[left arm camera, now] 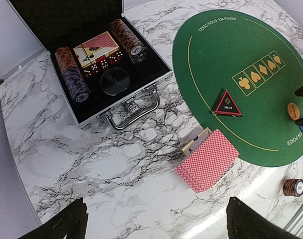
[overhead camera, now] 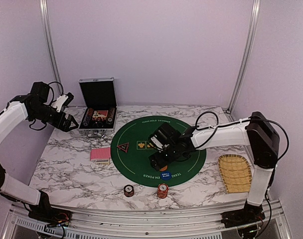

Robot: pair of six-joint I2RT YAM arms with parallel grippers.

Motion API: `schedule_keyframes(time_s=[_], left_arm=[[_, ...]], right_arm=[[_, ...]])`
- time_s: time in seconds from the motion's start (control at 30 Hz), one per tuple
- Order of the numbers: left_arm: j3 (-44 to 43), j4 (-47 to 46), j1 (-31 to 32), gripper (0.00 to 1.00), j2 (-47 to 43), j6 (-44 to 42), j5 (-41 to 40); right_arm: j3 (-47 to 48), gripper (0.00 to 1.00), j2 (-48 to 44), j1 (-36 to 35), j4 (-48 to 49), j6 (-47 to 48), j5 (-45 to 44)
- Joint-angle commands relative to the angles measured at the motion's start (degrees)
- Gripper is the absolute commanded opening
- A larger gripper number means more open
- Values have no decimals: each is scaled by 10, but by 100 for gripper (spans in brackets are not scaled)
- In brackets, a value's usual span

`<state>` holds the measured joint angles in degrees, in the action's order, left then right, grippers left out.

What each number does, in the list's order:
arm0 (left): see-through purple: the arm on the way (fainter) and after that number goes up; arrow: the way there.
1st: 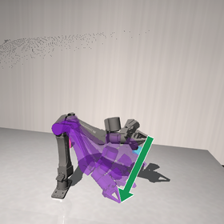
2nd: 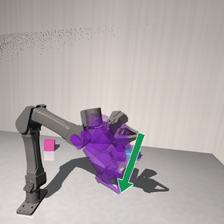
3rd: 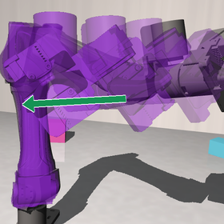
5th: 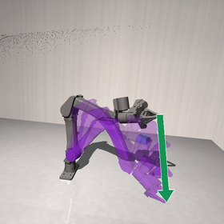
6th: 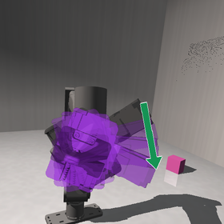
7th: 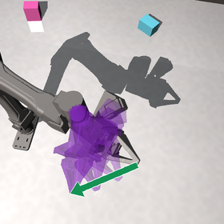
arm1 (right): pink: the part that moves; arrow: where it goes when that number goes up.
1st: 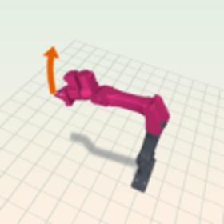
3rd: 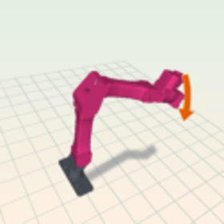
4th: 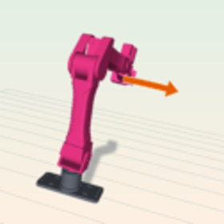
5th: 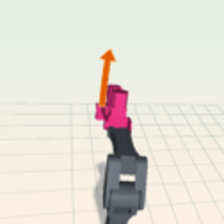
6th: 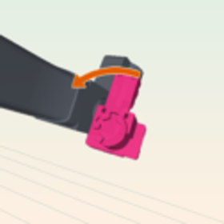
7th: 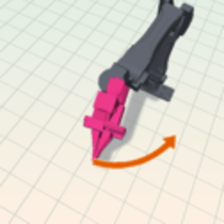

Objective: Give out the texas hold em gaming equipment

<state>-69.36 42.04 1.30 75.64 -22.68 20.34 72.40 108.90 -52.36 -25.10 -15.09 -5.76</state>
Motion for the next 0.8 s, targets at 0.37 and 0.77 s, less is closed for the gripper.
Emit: schedule_keyframes(time_s=[0.37,0.77], left_arm=[[-15,17,0,99,-8,-13,11],[-17,20,0,99,-14,-13,11]], right_arm=[[-34,74,-12,-21,-4,-60,-17],[-43,64,12,-23,2,-80,-44]])
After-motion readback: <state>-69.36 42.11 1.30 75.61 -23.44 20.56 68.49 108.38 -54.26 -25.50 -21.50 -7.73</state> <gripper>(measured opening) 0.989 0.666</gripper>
